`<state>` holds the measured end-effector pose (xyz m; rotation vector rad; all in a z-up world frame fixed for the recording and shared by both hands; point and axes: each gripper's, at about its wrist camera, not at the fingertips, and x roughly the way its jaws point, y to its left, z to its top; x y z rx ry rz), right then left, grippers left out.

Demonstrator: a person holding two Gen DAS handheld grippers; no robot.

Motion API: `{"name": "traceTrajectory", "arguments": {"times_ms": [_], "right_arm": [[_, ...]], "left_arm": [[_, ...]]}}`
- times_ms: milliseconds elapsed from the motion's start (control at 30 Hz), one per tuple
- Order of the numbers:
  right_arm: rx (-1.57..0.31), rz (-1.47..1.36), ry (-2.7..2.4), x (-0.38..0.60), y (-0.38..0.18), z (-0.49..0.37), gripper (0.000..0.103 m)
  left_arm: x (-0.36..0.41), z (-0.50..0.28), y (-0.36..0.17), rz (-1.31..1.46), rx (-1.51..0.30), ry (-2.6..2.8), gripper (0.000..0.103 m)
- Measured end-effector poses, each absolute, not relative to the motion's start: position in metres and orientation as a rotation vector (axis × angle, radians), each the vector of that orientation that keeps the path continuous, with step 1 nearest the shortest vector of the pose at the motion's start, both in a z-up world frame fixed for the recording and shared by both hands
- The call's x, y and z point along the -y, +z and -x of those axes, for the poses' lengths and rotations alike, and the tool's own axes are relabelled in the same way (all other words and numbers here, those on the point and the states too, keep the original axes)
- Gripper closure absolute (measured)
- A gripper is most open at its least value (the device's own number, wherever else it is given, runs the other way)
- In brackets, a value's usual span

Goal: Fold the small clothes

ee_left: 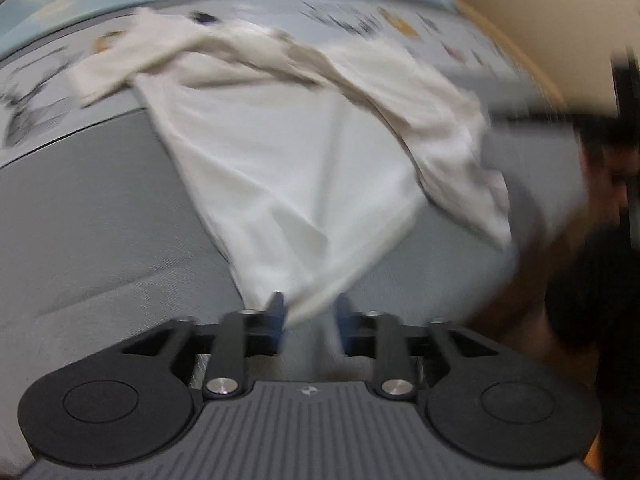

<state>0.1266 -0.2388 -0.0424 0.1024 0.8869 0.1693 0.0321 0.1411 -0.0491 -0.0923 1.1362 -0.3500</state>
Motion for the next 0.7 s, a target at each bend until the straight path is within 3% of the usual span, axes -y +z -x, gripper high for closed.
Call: {"name": "traceTrajectory", "arguments": {"times_ms": [67, 167, 333, 367, 400, 467, 600, 700], "right_arm": [[-0.956, -0.139, 0.223, 0.23, -0.052, -0.132, 0.048], [-1.065, -0.174, 0.31, 0.212, -0.067, -0.139, 0.038], [-1.175, -0.122, 0.35, 0.177, -0.089, -0.144, 0.037], [-1.172, -0.109, 0.345, 0.173, -0.09, -0.146, 0.041], [-1.164, -0.102, 0.339, 0.171, -0.091, -0.147, 0.06], [-1.143, -0.097, 0.306, 0.174, -0.091, -0.149, 0.088], [-1.097, -0.165, 0.254, 0.209, -0.08, -0.158, 0.094], [-0.949, -0.14, 0.113, 0.245, -0.059, -0.163, 0.095]], "left_arm": [[-0.15, -0.043, -0.047, 0.181, -1.121, -0.282, 0.054], [-0.156, -0.07, -0.054, 0.278, -1.15, -0.185, 0.053], [-0.15, -0.109, -0.072, 0.322, -1.251, -0.022, 0.05], [-0.15, -0.114, -0.077, 0.305, -1.272, -0.003, 0.05], [-0.147, -0.118, -0.08, 0.293, -1.287, 0.002, 0.05], [-0.139, -0.125, -0.088, 0.243, -1.32, 0.004, 0.05], [-0.125, -0.128, -0.096, 0.159, -1.35, -0.029, 0.053], [-0.12, -0.13, -0.098, 0.114, -1.353, -0.044, 0.077]]}}
